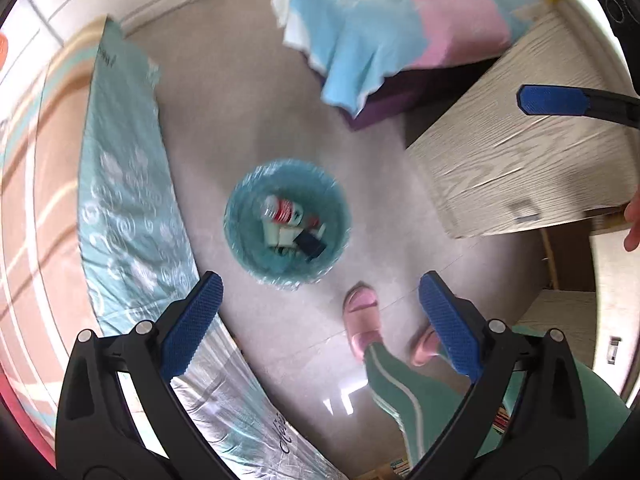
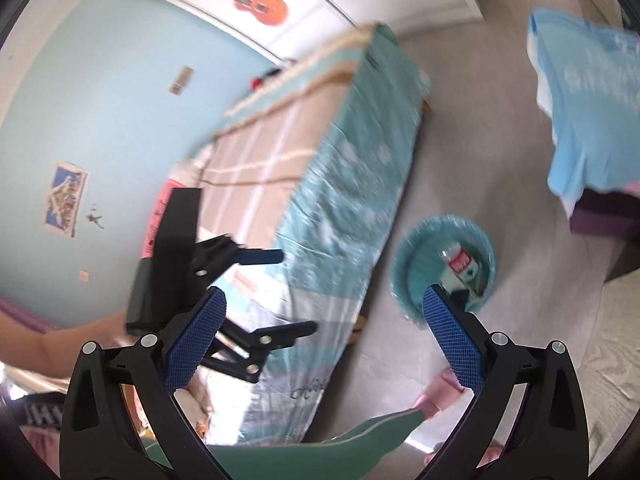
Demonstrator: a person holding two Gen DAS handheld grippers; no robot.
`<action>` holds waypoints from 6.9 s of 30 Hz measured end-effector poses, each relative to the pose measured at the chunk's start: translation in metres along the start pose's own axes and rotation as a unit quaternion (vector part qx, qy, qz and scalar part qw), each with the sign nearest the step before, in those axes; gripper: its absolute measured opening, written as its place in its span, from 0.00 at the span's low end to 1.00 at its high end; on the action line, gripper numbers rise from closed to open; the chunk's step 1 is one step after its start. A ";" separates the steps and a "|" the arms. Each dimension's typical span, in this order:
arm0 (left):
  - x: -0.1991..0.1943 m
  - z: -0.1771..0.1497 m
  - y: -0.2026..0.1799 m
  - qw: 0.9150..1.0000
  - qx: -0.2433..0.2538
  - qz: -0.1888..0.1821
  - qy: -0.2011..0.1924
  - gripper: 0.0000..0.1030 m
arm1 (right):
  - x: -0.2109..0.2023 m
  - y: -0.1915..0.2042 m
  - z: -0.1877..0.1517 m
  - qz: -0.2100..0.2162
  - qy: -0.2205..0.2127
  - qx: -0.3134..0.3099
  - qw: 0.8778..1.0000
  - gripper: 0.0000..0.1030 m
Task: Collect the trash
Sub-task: 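Move both grippers back over the table toward the paper cup and water bottle, then grasp the white paper cup with the left gripper while the right grasps the clear water bottle, then carry the paper cup and water bottle with both grippers toward the wastebasket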
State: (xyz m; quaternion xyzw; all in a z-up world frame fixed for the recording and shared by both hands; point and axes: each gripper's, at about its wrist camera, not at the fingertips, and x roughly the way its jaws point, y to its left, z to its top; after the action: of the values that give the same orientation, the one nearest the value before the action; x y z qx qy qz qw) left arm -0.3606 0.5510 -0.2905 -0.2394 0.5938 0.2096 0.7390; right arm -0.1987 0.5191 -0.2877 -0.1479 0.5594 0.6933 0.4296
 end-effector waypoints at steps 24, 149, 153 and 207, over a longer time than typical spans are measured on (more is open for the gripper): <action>-0.145 0.059 -0.244 0.952 0.262 -0.129 -0.091 0.93 | -0.345 0.052 -0.198 -0.225 -0.230 0.106 0.941 0.95; -0.142 0.151 -0.605 0.888 0.428 -0.042 -0.164 0.54 | -0.609 -0.063 -0.291 -0.489 -0.202 -0.086 0.844 0.55; -0.155 0.152 -0.538 0.909 0.379 -0.025 -0.173 0.54 | -0.572 -0.046 -0.246 -0.459 -0.189 -0.129 0.859 0.55; 0.304 0.004 0.103 0.969 -0.136 -0.058 0.196 0.54 | 0.309 -0.252 -0.037 -0.158 0.268 0.248 0.917 0.55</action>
State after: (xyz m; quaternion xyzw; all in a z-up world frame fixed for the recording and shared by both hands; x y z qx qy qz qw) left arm -0.3552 0.6433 -0.5975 -0.4084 0.6781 0.1941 0.5794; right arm -0.1988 0.6196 -0.6752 -0.3029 0.7770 0.3896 0.3908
